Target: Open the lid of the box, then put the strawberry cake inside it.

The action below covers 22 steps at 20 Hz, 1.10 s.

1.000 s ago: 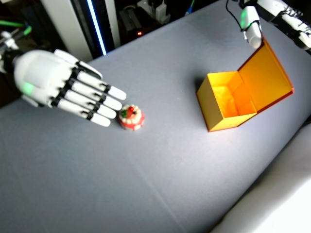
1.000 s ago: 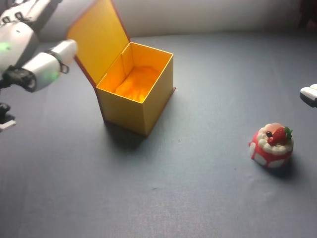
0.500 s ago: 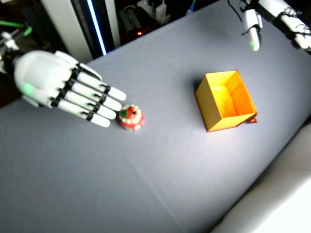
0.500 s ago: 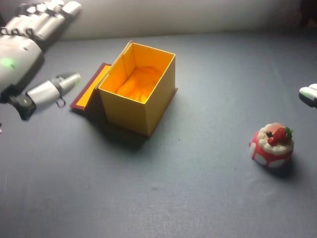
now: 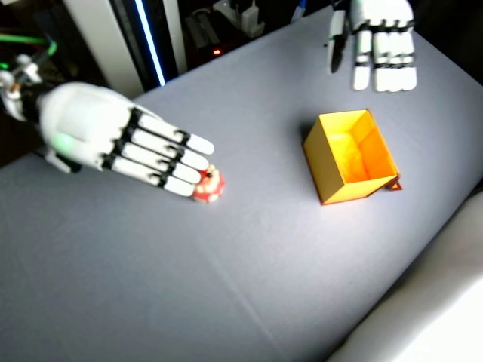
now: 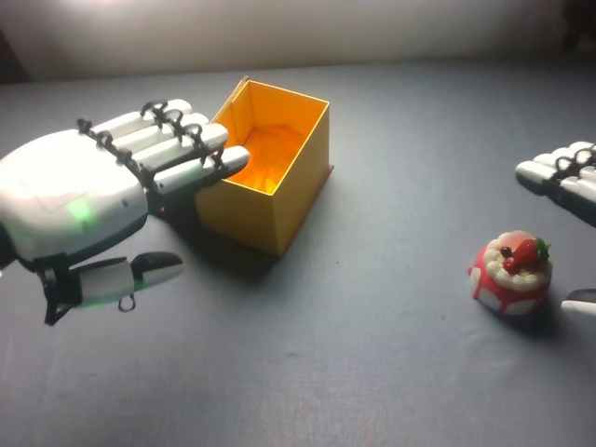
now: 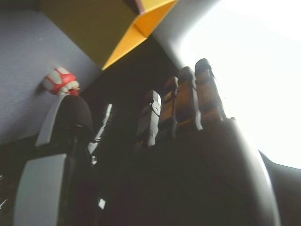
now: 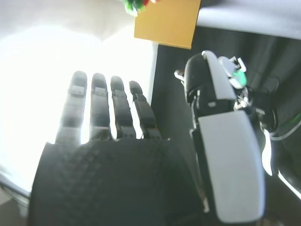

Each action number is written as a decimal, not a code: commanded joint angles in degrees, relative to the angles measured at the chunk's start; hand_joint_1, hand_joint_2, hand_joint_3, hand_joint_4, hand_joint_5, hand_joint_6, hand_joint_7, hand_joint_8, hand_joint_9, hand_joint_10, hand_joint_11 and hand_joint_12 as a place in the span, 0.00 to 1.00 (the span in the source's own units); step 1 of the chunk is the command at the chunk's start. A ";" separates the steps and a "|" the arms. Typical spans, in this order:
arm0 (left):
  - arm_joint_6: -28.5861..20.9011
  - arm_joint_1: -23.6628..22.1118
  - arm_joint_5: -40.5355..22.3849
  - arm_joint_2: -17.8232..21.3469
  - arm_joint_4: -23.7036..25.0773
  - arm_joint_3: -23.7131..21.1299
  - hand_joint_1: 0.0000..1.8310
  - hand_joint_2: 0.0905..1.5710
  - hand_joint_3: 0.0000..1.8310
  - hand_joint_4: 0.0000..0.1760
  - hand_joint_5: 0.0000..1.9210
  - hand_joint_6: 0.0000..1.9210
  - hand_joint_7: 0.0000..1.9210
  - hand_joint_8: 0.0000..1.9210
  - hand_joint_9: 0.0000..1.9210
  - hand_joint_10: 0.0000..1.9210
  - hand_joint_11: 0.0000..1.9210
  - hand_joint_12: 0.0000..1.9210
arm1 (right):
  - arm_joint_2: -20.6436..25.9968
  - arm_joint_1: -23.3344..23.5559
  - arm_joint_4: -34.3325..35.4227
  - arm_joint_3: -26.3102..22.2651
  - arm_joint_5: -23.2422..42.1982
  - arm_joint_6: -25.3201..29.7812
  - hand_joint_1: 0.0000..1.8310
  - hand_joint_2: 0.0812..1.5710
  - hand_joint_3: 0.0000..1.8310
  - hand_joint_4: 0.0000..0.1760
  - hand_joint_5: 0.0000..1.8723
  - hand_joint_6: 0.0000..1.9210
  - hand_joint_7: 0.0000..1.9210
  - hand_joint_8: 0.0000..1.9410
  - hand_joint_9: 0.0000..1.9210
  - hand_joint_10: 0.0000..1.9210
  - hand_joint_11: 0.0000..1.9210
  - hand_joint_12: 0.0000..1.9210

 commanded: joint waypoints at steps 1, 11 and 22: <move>0.14 -0.95 -4.34 0.69 0.66 -0.35 0.27 0.86 0.00 0.00 0.04 0.00 0.03 0.00 0.06 0.01 0.00 0.29 | -0.14 0.86 -0.18 0.30 4.56 0.29 0.44 0.74 0.00 0.00 0.01 0.00 0.00 0.00 0.01 0.01 0.02 0.01; -2.86 -3.29 0.61 0.92 10.00 -2.19 0.40 0.83 0.00 0.12 0.10 0.00 0.13 0.00 0.16 0.04 0.00 0.75 | -5.67 6.57 -0.49 6.23 -6.92 0.27 0.56 0.68 0.00 0.00 0.10 0.01 0.11 0.01 0.11 0.06 0.00 0.65; -3.87 -2.46 0.82 0.92 10.33 -2.08 0.29 0.89 0.01 0.01 0.11 0.00 0.12 0.00 0.14 0.04 0.00 0.73 | -9.58 12.55 -2.27 10.79 -12.69 0.28 0.73 0.79 0.00 0.00 0.36 0.62 0.37 0.77 0.35 0.89 0.33 1.00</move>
